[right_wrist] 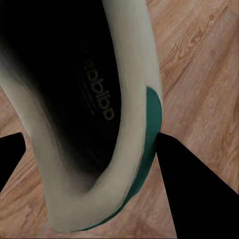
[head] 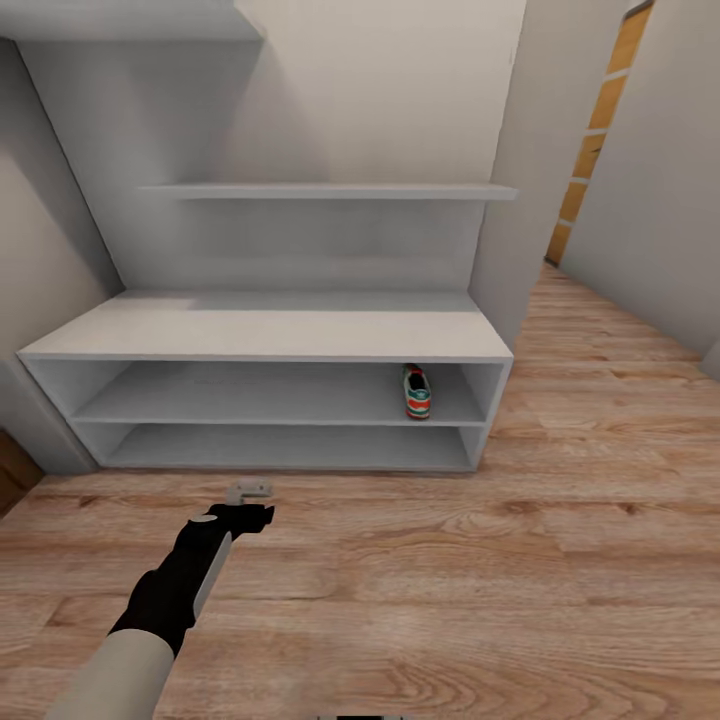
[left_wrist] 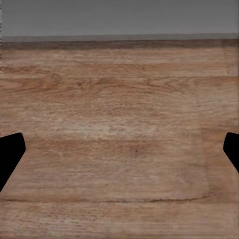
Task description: Pick up the two gym shoes and the two sandals from the corridor floor and place them onto the hallstand (shoe rack) in the corridor, making sure they are on the rack and not on the floor. Arrange them so the two gym shoes are next to each other and the two sandals are next to each other.
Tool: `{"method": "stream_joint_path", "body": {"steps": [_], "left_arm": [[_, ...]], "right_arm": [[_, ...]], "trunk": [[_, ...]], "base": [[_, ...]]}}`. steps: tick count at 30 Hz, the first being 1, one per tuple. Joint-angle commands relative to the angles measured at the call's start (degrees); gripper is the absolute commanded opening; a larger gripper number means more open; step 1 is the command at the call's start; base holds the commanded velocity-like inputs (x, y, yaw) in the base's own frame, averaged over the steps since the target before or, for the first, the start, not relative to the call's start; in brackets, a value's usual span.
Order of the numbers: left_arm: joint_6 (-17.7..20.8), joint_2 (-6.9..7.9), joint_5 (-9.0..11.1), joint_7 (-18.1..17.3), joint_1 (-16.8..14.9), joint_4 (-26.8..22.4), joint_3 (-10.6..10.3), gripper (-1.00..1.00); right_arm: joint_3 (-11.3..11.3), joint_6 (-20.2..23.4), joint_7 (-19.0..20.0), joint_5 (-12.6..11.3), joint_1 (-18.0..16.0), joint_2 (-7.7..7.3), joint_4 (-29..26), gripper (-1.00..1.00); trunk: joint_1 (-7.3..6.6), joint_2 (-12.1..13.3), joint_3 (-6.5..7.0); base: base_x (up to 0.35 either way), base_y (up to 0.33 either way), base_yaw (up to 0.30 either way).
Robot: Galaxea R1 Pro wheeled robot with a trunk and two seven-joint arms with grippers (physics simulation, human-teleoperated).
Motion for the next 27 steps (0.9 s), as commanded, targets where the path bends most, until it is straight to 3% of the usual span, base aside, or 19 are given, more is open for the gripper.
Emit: {"method": "stream_joint_path", "body": {"steps": [1, 13, 27], "left_arm": [[0.3, -0.16, -0.2, 0.0, 0.0, -0.1, 0.0, 1.00], [0.7, -0.36, -0.2, 0.2, -0.1, -3.0, 0.1, 1.00], [0.6, -0.11, -0.1, 0.2, 0.0, -2.8, 0.2, 1.00]], "right_arm": [[0.0, 0.3, -0.4, -0.5, 0.0, 0.00, -0.1, -1.00], [0.0, 0.3, -0.4, -0.6, 0.0, -0.01, 0.0, -1.00], [0.1, 0.3, -0.4, -0.5, 0.0, 0.02, 0.0, -1.00]], "trunk": [[-0.01, 0.0, -0.05], [-0.01, 0.0, -0.05], [-0.01, 0.0, -0.05]], "base": [[-0.007, 0.304, 0.000], [-0.009, 0.305, 0.000], [-0.111, 0.305, 0.000]]}}
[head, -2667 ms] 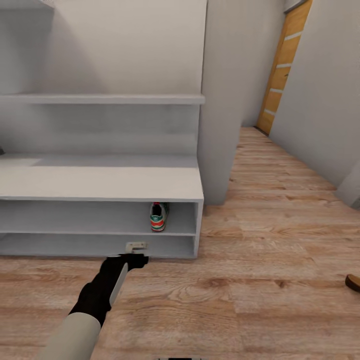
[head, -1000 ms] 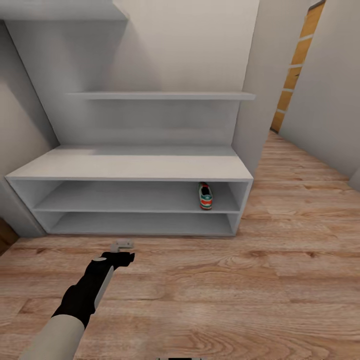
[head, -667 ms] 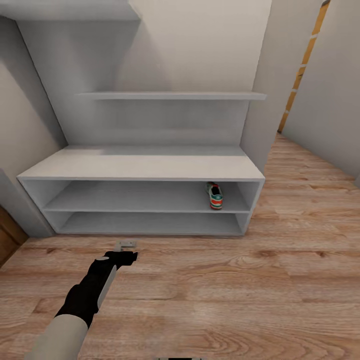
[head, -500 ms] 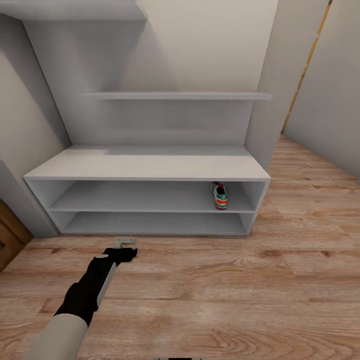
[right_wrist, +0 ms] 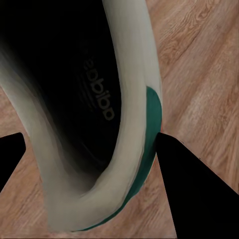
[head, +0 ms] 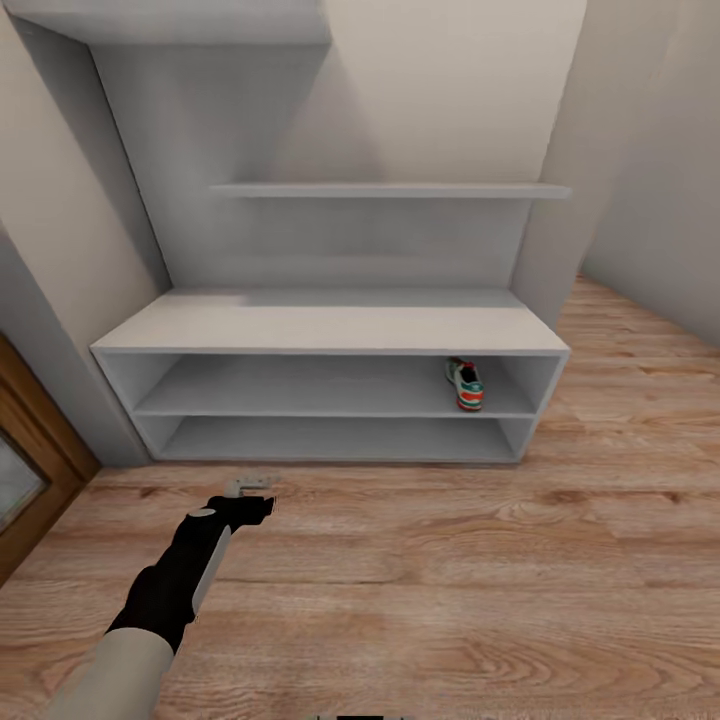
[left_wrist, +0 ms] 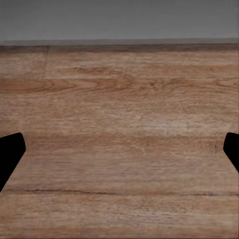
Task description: Pick up the two gym shoes and the two sandals from the corridor floor and place them onto the hallstand (shoe rack) in the corridor, making sure they are on the rack and not on the floor. Arrange them so the two gym shoes are next to each other and the two sandals are next to each other.
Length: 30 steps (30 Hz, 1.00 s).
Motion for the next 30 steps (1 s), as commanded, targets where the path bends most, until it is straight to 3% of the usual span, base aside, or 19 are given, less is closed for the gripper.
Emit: {"method": "stream_joint_path", "body": {"steps": [1, 17, 30], "left_arm": [[0.3, 0.01, -0.1, 0.0, 0.0, -0.1, 0.0, 1.00], [0.2, -0.14, -0.1, 0.0, 0.0, -0.1, 0.0, 1.00], [0.1, -0.21, -0.1, -0.1, 0.0, -0.1, -0.1, 1.00]], "right_arm": [[0.0, 0.3, -0.4, -0.5, 0.0, 0.00, -0.1, -1.00], [0.1, 0.3, -0.4, -0.5, 0.0, 0.03, -0.2, -1.00], [0.3, 0.3, -0.5, -0.5, 0.0, 0.04, -0.1, -1.00]], "trunk": [[-0.03, 0.0, -0.05], [-0.03, 0.0, -0.05], [-0.03, 0.0, -0.05]], "base": [[-0.133, 0.305, 0.000], [-0.109, 0.294, 0.000], [-0.002, 0.030, 0.000]]}}
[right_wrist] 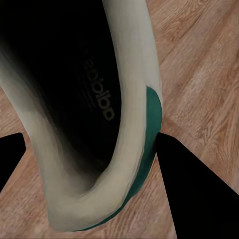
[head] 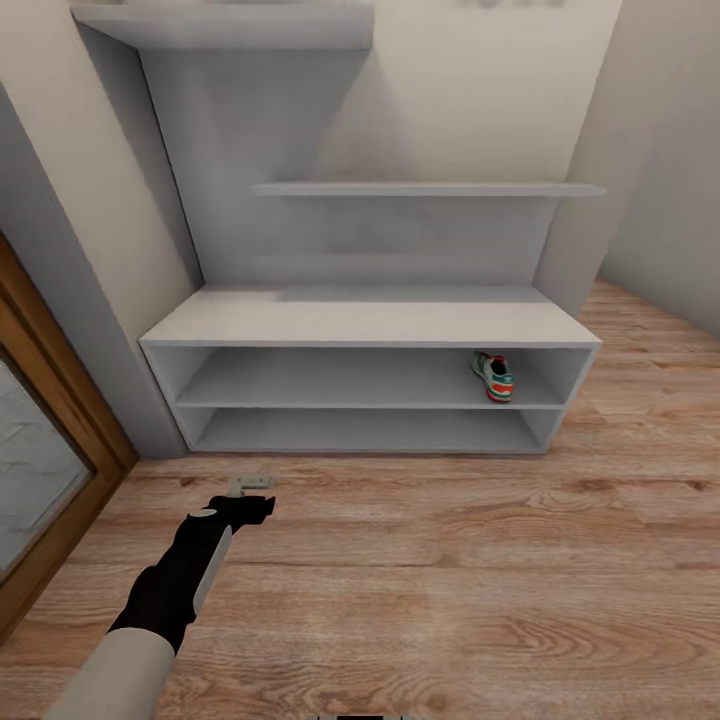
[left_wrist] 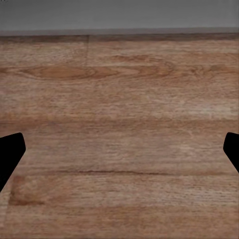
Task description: Pick up the two gym shoes and the two sandals from the corridor floor and place them onto the hallstand (shoe rack) in the corridor, making sure they are on the rack and not on the floor. Arrange them so the two gym shoes are next to each other and the two sandals are next to each other.
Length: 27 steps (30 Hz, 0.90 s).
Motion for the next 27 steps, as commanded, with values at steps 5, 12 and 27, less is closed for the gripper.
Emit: {"method": "stream_joint_path", "body": {"steps": [5, 12, 27], "left_arm": [[-2.0, 0.14, 0.1, -1.2, 0.1, -0.1, 0.1, 1.00], [-12.4, 2.09, 1.0, -25.1, 1.2, -0.1, 0.2, 1.00], [-32.6, 10.51, 1.1, -68.9, 4.4, -0.1, 0.6, 1.00]], "right_arm": [[4.3, 0.2, -0.3, -0.7, 0.0, 0.06, 0.9, -1.00], [32.5, 0.2, -0.2, -1.2, -0.5, 0.15, 16.3, -1.00], [40.3, 2.0, -0.5, -0.7, -28.6, 14.21, 33.3, -1.00]], "trunk": [[-0.01, 0.0, -0.05], [-0.01, 0.0, -0.05], [-0.01, 0.0, -0.05]], "base": [[0.000, 0.000, 0.000], [0.000, 0.000, 0.000], [0.000, 0.000, 0.000]]}}
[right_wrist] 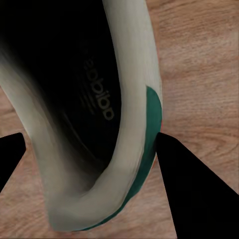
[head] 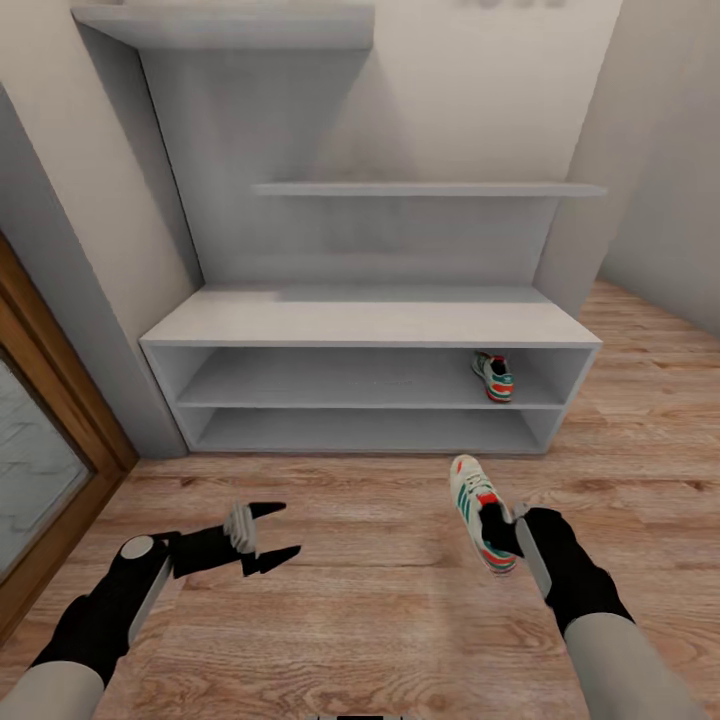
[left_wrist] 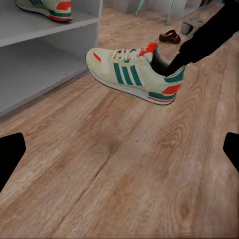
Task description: Pick up the two gym shoes and the two sandals from the corridor floor and place them onto the hallstand (shoe rack) in the corridor, making sure they are on the rack and not on the floor. Arrange them so the two gym shoes are next to each other and the two sandals are next to each other.
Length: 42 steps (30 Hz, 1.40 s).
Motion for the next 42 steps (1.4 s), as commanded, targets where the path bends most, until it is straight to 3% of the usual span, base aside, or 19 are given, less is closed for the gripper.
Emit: {"method": "stream_joint_path", "body": {"steps": [1, 5, 19, 42], "left_arm": [[-0.5, 0.09, -0.1, -0.9, 0.0, 0.0, 0.1, 1.00], [-0.9, 0.24, -0.2, -3.0, 0.0, 0.0, 0.1, 1.00], [-1.0, 0.18, -0.1, -4.1, 0.0, 1.1, 0.0, 1.00], [-1.0, -0.48, -0.1, -4.1, 0.1, 1.2, -0.3, 1.00]], "right_arm": [[0.0, 0.2, -0.4, -0.4, -1.3, 0.27, 0.4, -1.00], [0.0, 0.2, -0.2, -0.9, -3.5, 0.78, 1.1, -1.00], [0.0, 0.0, -0.3, -1.0, -3.8, 1.50, 0.7, -1.00], [-0.1, -0.4, -0.5, -1.0, -3.8, 1.37, 0.9, -1.00]], "trunk": [[-0.01, 0.0, -0.05], [-0.01, 0.0, -0.05], [-0.01, 0.0, -0.05], [-0.01, 0.0, -0.05]], "base": [[0.000, 0.000, 0.000], [0.000, 0.000, 0.000], [0.018, 0.000, 0.000], [0.313, 0.000, 0.000]]}}
